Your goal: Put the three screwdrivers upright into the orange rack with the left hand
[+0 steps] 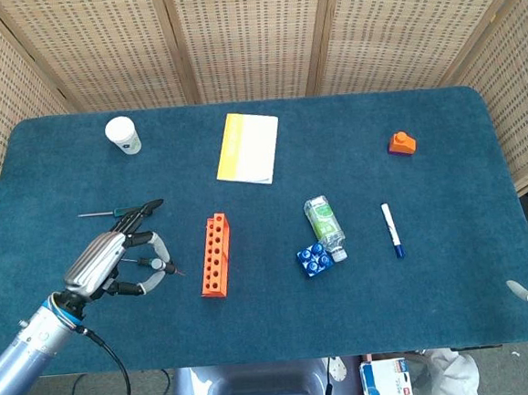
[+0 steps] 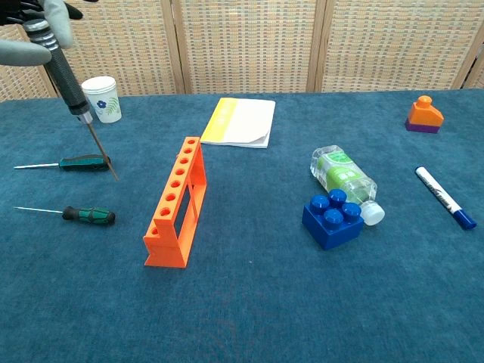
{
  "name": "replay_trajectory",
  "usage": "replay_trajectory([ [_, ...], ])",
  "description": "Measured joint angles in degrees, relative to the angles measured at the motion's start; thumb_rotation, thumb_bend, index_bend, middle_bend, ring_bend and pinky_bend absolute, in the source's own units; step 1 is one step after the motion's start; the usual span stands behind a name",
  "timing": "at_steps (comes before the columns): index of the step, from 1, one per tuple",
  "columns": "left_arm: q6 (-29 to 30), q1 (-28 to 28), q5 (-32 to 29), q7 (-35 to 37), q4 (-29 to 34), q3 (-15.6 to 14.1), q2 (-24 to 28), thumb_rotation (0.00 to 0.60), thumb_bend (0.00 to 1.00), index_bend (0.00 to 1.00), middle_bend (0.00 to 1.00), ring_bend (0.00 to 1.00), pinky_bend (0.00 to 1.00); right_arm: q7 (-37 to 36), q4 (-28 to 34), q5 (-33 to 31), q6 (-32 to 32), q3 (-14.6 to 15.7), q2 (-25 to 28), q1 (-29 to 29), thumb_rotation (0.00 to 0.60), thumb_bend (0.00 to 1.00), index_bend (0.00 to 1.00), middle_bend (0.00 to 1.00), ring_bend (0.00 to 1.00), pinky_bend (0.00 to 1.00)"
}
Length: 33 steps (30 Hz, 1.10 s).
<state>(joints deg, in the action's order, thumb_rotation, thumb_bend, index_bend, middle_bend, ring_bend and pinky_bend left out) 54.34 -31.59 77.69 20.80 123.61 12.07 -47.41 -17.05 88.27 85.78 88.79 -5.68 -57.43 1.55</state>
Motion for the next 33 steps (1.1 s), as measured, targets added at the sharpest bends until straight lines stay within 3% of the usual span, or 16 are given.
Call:
replay_trajectory([
  [13,-4.9,-6.6,-9.4,-5.5,1.6,1.8,-4.1,0.6,0.44,0.65,0.0,0.0,0.0,-0.9,-0.5,-0.7,-0.9,-0.2,0.1,0.3,0.6,0.0,0.0,0.0,0.0,0.0],
  [33,-5.3,-9.5,-14.9,-11.0,1.2,1.1,-7.6,0.6,0.44,0.65,0.0,0.0,0.0,-1.8,-0.9,-0.9,-1.4,-0.3,0.2,0.4,0.6,0.0,0.0,0.0,0.0,0.0],
])
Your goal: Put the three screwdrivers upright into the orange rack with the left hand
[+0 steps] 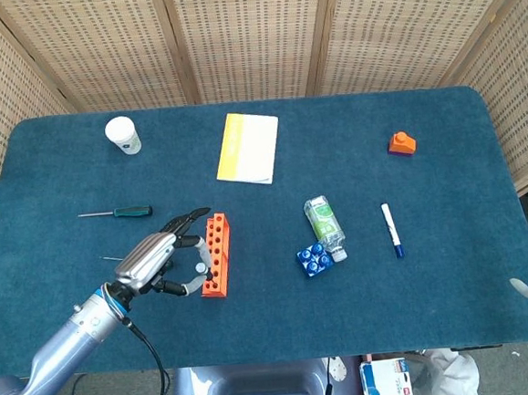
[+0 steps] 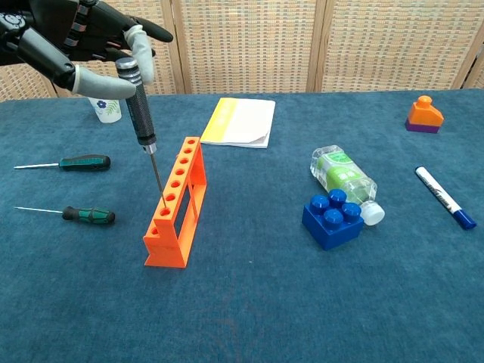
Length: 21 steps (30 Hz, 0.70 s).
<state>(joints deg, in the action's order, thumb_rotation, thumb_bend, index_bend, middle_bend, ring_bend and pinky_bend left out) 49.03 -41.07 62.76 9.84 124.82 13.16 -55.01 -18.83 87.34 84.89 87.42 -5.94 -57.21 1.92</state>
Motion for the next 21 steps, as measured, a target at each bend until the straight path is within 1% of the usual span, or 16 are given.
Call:
replay_trajectory([
  [13,-1.0,-0.7,-0.9,0.3,-0.5,-0.1,-0.5,0.6,0.45,0.65,0.0,0.0,0.0,0.3,0.1,-0.3,-0.2,-0.1,0.0,0.1,0.6,0.0,0.0,0.0,0.0,0.0],
  [21,-1.2,-0.5,-0.6,1.0,-0.4,0.0,0.2,0.6,0.46,0.65,0.0,0.0,0.0,0.1,0.1,-0.2,-0.2,-0.1,0.1,0.0,0.6,0.0,0.0,0.0,0.0,0.0],
])
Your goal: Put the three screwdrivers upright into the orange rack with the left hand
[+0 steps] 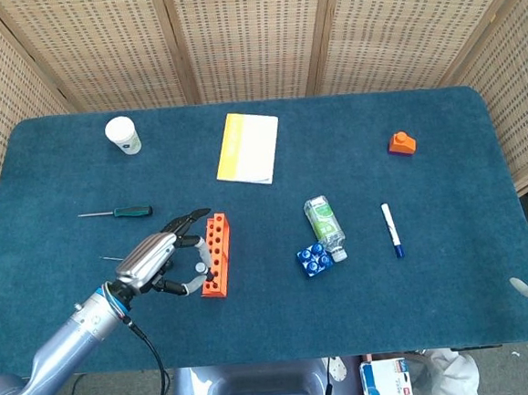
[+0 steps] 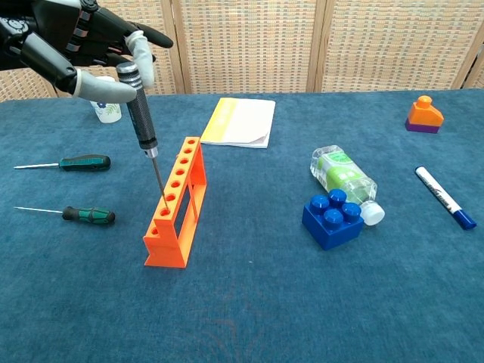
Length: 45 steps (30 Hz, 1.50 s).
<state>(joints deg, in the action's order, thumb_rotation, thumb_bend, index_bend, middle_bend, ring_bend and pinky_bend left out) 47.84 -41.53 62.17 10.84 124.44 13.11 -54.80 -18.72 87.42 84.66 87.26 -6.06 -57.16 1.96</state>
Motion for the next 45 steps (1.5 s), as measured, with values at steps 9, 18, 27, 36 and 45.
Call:
replay_trajectory([
  [9,-0.6,-0.4,-0.2,0.0,-0.2,0.0,-0.1,0.6,0.46,0.65,0.0,0.0,0.0,0.0,0.0,-0.1,0.0,0.0,0.0,0.0,0.6,0.0,0.0,0.0,0.0,0.0],
  [18,-0.3,-0.7,-1.0,-0.6,-0.4,0.0,-0.5,0.6,0.46,0.65,0.0,0.0,0.0,-0.1,0.0,0.0,0.0,0.0,0.1,0.0,0.6,0.0,0.0,0.0,0.0,0.0],
  [27,-0.3,-0.9,-1.3,-0.7,-0.1,0.2,-0.2,0.6,0.46,0.65,0.0,0.0,0.0,-0.1,0.1,0.1,0.0,0.0,0.2,0.0,0.6,0.0,0.0,0.0,0.0,0.0],
  [36,-0.7,-1.6,-2.5,-1.8,-1.0,-0.3,-1.5,0.6,0.46,0.65,0.0,0.0,0.0,-0.2,0.1,-0.1,-0.3,0.1,0.1,0.0,0.6,0.0,0.0,0.0,0.0,0.0],
  [45,-0.4,-1.7,-2.7,-3.3,-2.2,-1.5,-3.6,0.6,0.46,0.65,0.0,0.0,0.0,-0.2,0.1,0.0,-0.4,0.1,0.1,0.1,0.6,0.0,0.0,0.0,0.0,0.0],
])
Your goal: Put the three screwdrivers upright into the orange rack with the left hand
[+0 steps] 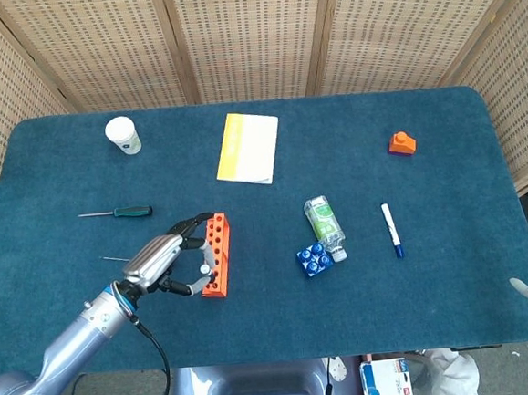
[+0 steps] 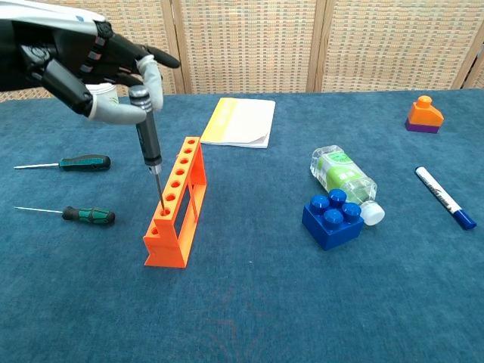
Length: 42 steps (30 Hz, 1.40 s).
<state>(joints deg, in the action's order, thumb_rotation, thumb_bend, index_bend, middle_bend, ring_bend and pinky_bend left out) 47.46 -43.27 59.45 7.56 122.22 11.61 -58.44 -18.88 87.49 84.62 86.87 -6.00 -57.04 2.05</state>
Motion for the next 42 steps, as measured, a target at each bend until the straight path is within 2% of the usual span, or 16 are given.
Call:
replay_trajectory([
  [15,0.4,-0.4,-1.2,-3.5,-4.0,-2.5,-5.5,0.6,0.46,0.65,0.0,0.0,0.0,0.0,0.0,-0.1,-0.4,0.0,0.0,0.1,0.6,0.0,0.0,0.0,0.0,0.0],
  [28,1.5,-1.1,-2.8,-7.0,-5.2,-3.1,-7.8,0.6,0.46,0.65,0.0,0.0,0.0,-0.6,0.0,-0.1,-0.2,0.0,0.2,0.0,0.6,0.0,0.0,0.0,0.0,0.0],
  [42,0.9,-1.5,-3.4,-6.9,-6.2,-3.1,-9.2,0.6,0.47,0.65,0.0,0.0,0.0,-0.9,0.1,-0.2,-0.3,0.0,0.3,0.0,0.6,0.0,0.0,0.0,0.0,0.0],
])
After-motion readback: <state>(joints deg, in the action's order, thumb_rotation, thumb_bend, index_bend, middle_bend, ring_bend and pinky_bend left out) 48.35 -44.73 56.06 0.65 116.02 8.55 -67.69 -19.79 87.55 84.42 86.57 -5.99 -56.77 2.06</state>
